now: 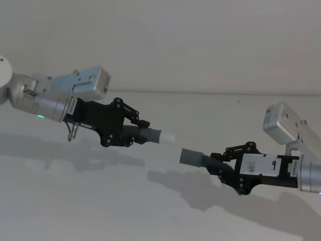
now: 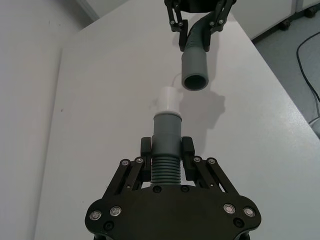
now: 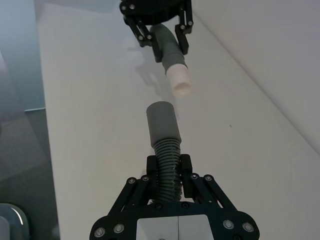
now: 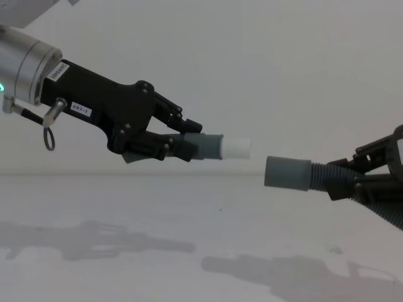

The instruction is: Use both hands to pick up one end of the pipe from the table, align the ends, and insert them.

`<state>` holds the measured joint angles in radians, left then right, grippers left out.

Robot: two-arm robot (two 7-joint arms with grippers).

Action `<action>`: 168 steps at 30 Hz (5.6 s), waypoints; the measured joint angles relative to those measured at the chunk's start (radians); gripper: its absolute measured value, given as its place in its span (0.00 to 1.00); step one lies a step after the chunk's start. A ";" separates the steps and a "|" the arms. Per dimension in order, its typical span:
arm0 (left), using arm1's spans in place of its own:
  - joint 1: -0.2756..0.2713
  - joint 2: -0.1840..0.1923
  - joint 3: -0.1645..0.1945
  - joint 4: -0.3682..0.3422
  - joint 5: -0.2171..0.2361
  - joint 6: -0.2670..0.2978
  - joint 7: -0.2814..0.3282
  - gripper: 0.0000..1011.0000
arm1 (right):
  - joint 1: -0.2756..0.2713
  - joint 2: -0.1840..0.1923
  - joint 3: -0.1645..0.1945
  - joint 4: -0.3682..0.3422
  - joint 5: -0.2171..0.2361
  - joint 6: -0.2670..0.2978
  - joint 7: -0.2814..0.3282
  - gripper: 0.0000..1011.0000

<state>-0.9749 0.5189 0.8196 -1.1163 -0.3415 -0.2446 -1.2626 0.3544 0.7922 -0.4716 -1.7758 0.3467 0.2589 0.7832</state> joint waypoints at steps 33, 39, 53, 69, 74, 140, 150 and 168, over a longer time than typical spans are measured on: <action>-0.013 0.007 0.031 -0.022 -0.007 0.023 0.019 0.34 | -0.009 0.002 0.017 -0.011 0.056 0.053 -0.076 0.27; -0.015 0.008 0.035 -0.025 -0.010 0.025 0.023 0.34 | -0.020 0.007 0.029 -0.020 0.085 0.059 -0.083 0.27; -0.015 0.017 0.044 -0.042 -0.018 0.034 0.035 0.34 | -0.031 0.014 0.033 -0.021 0.117 0.065 -0.093 0.27; -0.009 0.028 0.054 -0.062 -0.028 0.042 0.046 0.34 | -0.031 0.024 0.022 -0.021 0.134 0.065 -0.099 0.27; -0.007 0.031 0.057 -0.066 -0.030 0.044 0.050 0.34 | -0.030 0.026 0.019 -0.022 0.142 0.064 -0.100 0.27; 0.022 0.066 0.052 -0.133 -0.059 0.062 0.082 0.34 | -0.001 0.027 -0.034 -0.025 0.203 0.049 -0.129 0.27; 0.028 0.073 0.047 -0.142 -0.061 0.068 0.086 0.34 | 0.010 0.022 -0.045 -0.013 0.207 0.053 -0.137 0.27; 0.035 0.076 0.037 -0.145 -0.057 0.074 0.104 0.34 | 0.033 0.019 -0.069 0.002 0.210 0.057 -0.143 0.27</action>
<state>-0.9402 0.5953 0.8566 -1.2614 -0.3986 -0.1705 -1.1587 0.3870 0.8116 -0.5406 -1.7734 0.5568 0.3160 0.6402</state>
